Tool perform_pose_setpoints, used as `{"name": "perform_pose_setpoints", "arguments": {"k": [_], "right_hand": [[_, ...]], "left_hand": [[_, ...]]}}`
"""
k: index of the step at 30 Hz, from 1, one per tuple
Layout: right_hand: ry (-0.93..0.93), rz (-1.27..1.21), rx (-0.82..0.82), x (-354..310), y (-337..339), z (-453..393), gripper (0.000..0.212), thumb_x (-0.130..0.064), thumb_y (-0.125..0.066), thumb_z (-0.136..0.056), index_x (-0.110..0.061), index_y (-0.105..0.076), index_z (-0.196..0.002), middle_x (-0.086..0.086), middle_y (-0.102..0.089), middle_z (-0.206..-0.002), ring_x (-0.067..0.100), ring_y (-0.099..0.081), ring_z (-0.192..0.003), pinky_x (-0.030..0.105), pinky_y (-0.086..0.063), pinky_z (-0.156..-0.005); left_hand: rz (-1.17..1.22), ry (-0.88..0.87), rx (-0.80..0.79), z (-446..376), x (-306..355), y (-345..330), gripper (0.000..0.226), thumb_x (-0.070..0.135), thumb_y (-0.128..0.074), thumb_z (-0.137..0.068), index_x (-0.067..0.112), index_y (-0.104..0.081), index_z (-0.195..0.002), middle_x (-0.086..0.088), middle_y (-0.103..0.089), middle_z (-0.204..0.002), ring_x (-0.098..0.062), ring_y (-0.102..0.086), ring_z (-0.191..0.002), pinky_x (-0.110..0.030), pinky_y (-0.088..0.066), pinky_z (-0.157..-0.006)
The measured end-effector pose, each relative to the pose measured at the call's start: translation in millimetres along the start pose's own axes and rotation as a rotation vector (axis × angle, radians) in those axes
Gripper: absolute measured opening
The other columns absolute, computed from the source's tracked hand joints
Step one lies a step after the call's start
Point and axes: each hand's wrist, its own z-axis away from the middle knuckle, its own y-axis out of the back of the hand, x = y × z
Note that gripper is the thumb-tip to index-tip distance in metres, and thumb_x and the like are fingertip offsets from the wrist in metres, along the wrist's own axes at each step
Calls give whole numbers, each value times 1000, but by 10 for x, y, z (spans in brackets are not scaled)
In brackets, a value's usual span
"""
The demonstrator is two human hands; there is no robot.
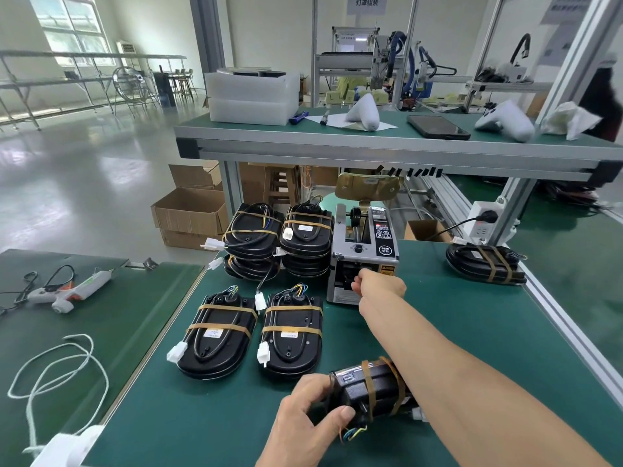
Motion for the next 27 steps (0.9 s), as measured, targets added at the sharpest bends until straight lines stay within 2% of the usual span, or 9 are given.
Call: {"name": "perform_pose_setpoints", "arguments": {"k": [8, 13, 15, 18, 20, 22, 24, 26, 27], "right_hand": [[-27, -20, 11, 8, -40, -35, 23, -4, -77, -88, -6, -56, -78, 7, -71, -64, 12, -66, -44, 23, -46, -41], [-21, 8, 6, 21, -50, -41, 18, -7, -79, -87, -3, -64, -96, 7, -73, -69, 10, -64, -39, 20, -45, -38], [-10, 38, -2, 10, -27, -13, 20, -8, -79, -88, -2, -65, -101, 7, -72, -69, 11, -66, -42, 22, -48, -40], [-45, 63, -118, -61, 65, 111, 20, -3, -76, -88, 1, -67, -105, 9, -73, -74, 16, -69, -52, 25, -54, -49], [-23, 139, -256, -140, 200, 294, 14, -6, -74, -89, -3, -70, -102, 5, -74, -75, 14, -69, -52, 26, -49, -54], [149, 278, -367, -192, 433, 502, 3, -13, -73, -90, -10, -74, -90, -1, -74, -69, 8, -69, -51, 26, -47, -68], [419, 385, -443, -150, 807, 764, 11, -21, -74, -89, -19, -76, -79, -5, -75, -71, 2, -69, -62, 22, -51, -81], [638, 466, -441, -13, 1215, 1059, 6, -33, -75, -87, -32, -77, -82, -18, -76, -88, -11, -66, -79, 8, -48, -74], [706, 514, -421, 76, 1383, 1182, 3, -39, -76, -86, -37, -77, -84, -27, -74, -99, -17, -63, -93, 6, -46, -77]], "left_hand": [[4, 5, 4, 1, 19, 0, 40, 46, -78, -80, 51, -71, -119, 6, -71, -124, -17, -72, -116, -45, -55, -107], [8, 0, 8, 4, 29, 4, 40, 49, -78, -79, 52, -72, -118, 7, -72, -123, -16, -72, -115, -41, -55, -106], [19, -2, 6, 7, 30, 4, 39, 50, -78, -78, 47, -75, -117, 4, -73, -122, -16, -72, -115, -42, -55, -105], [40, -9, 8, 12, 38, 0, 42, 51, -79, -77, 38, -77, -117, 2, -74, -121, -17, -72, -115, -44, -55, -105], [49, -13, 5, 14, 51, -1, 39, 52, -79, -78, 42, -78, -115, 0, -75, -120, -16, -72, -115, -42, -56, -104], [48, -17, 1, 15, 52, -3, 39, 52, -79, -78, 50, -74, -117, -1, -76, -120, -15, -72, -114, -38, -56, -103], [43, -20, 12, 11, 29, -9, 41, 51, -79, -78, 51, -71, -119, 0, -76, -119, -15, -73, -114, -38, -56, -103], [55, -19, 20, 12, 12, -14, 41, 50, -80, -80, 48, -73, -119, 2, -75, -119, -16, -72, -114, -39, -56, -103], [56, -19, 18, 14, 4, -16, 39, 49, -80, -81, 47, -73, -119, 3, -75, -120, -17, -72, -114, -39, -55, -103]]}}
